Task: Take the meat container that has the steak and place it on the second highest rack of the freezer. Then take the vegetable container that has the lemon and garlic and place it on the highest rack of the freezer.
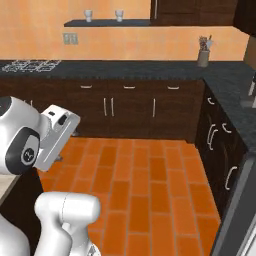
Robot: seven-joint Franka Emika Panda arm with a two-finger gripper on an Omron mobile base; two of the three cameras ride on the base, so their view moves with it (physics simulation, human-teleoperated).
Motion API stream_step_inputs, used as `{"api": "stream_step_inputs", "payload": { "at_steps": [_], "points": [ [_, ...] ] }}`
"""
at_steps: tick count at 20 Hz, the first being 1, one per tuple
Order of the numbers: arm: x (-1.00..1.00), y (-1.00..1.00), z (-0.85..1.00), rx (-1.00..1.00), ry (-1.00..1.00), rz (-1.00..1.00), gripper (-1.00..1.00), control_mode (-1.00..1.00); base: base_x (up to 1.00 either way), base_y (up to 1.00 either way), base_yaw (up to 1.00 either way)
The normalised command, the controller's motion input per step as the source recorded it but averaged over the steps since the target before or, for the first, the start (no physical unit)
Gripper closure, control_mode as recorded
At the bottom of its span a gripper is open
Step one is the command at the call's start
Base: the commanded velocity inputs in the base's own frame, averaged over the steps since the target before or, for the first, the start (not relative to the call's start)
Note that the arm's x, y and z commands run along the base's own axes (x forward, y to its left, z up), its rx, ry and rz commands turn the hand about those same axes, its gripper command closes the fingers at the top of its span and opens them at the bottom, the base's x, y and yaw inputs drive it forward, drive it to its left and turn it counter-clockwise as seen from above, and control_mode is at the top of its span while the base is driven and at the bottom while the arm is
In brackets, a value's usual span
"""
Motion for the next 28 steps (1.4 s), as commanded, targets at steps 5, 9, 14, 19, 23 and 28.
{"api": "stream_step_inputs", "payload": {
  "at_steps": [5, 9, 14, 19, 23, 28],
  "points": [
    [0.0, 0.0, 0.0, 0.0, 0.0, 0.0, -1.0, 1.0, 0.62, 0.0, -0.62],
    [0.0, 0.0, 0.0, 0.0, 0.0, 0.0, -1.0, 1.0, 0.68, 0.0, -0.6],
    [0.0, 0.0, 0.0, 0.0, 0.0, 0.0, -1.0, 1.0, 0.96, 0.0, -0.47],
    [0.0, 0.0, 0.0, 0.0, 0.0, 0.0, -1.0, 1.0, 1.0, 0.0, -0.41],
    [0.0, 0.0, 0.0, 0.0, 0.0, 0.0, -1.0, 1.0, 1.0, 0.03, -0.47],
    [0.0, 0.0, 0.0, 0.0, 0.0, 0.0, -1.0, 1.0, 0.78, 0.09, -0.54]
  ]
}}
